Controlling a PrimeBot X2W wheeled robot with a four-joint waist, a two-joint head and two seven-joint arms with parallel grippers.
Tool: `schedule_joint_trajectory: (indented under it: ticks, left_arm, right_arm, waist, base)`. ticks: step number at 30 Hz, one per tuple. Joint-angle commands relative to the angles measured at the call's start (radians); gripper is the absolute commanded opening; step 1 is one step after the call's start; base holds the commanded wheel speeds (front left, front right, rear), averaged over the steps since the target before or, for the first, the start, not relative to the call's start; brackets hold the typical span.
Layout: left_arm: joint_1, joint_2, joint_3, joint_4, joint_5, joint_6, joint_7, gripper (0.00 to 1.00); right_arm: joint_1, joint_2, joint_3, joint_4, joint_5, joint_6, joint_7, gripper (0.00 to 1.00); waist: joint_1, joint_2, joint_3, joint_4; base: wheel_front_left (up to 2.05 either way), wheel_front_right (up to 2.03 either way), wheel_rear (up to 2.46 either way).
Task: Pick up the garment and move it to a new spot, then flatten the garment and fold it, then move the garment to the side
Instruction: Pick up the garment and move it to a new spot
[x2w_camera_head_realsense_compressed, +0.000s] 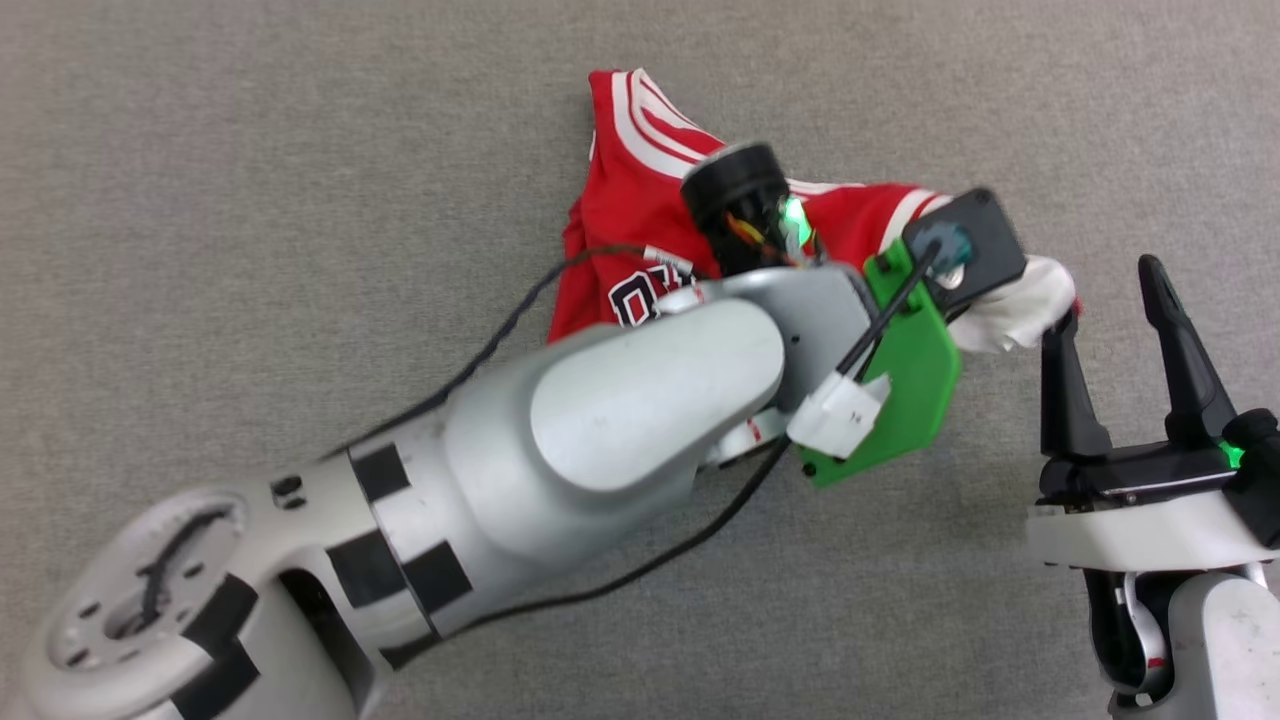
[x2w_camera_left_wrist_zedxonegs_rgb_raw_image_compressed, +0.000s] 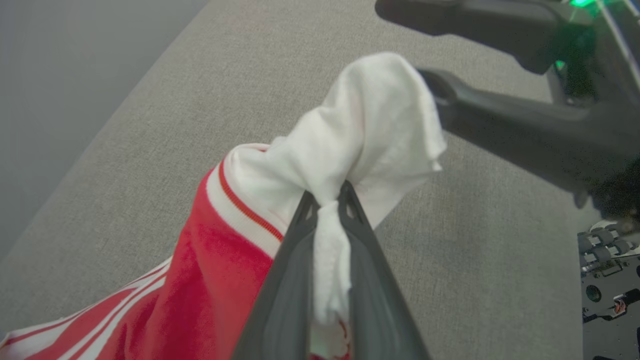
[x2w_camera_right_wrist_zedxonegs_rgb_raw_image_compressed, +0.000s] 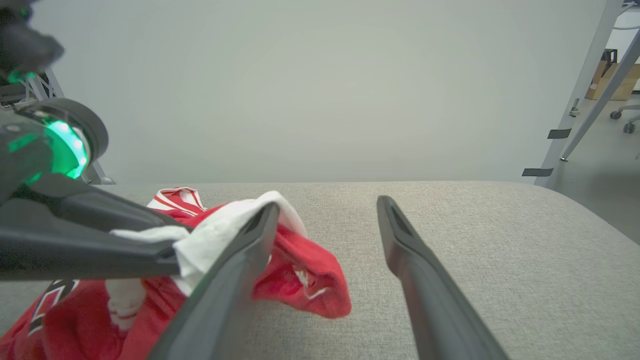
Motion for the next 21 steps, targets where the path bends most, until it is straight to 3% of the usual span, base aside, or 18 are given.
schedule_joint_trajectory:
  ticks: [1, 13, 14, 15, 16, 21]
  left_arm:
    - [0.048, -0.01, 0.0, 0.025, 0.022, -0.003, -0.003, 0.0]
    - [0.243, -0.063, 0.0, 0.083, 0.133, -0.003, 0.028, 0.0]
    - [0.241, -0.065, 0.0, 0.089, 0.134, -0.003, 0.013, 0.13]
    - [0.238, -0.065, 0.0, 0.093, 0.136, -0.003, -0.002, 0.77]
    - [0.231, -0.066, 0.0, 0.101, 0.136, -0.003, -0.03, 1.0]
    - [0.193, -0.069, 0.0, 0.124, 0.134, -0.003, -0.195, 1.0]
  right_arm:
    - [-0.026, 0.001, -0.006, -0.008, 0.005, -0.001, -0.005, 1.0]
    - [-0.06, 0.002, -0.015, -0.003, 0.012, -0.001, -0.005, 1.0]
    - [-0.058, 0.002, -0.017, -0.001, 0.012, -0.001, -0.005, 1.0]
    - [-0.055, 0.002, -0.019, 0.002, 0.012, -0.001, -0.005, 1.0]
    - [-0.052, 0.002, -0.021, 0.005, 0.011, -0.001, -0.005, 1.0]
    - [-0.03, 0.002, -0.033, 0.015, 0.004, -0.001, -0.005, 1.0]
  waist:
    - [0.0, -0.0001, 0.046, -0.033]
    - [0.0, -0.0001, 0.083, -0.047]
    - [0.0, -0.0001, 0.077, -0.044]
    - [0.0, -0.0001, 0.07, -0.042]
    - [0.0, -0.0001, 0.061, -0.038]
    - [0.0, -0.0001, 0.004, -0.013]
  base:
    - [0.0, 0.0, 0.0]
    - [0.0, 0.0, 0.0]
    - [0.0, 0.0, 0.0]
    - [0.0, 0.0, 0.0]
    - [0.0, 0.0, 0.0]
    - [0.0, 0.0, 0.0]
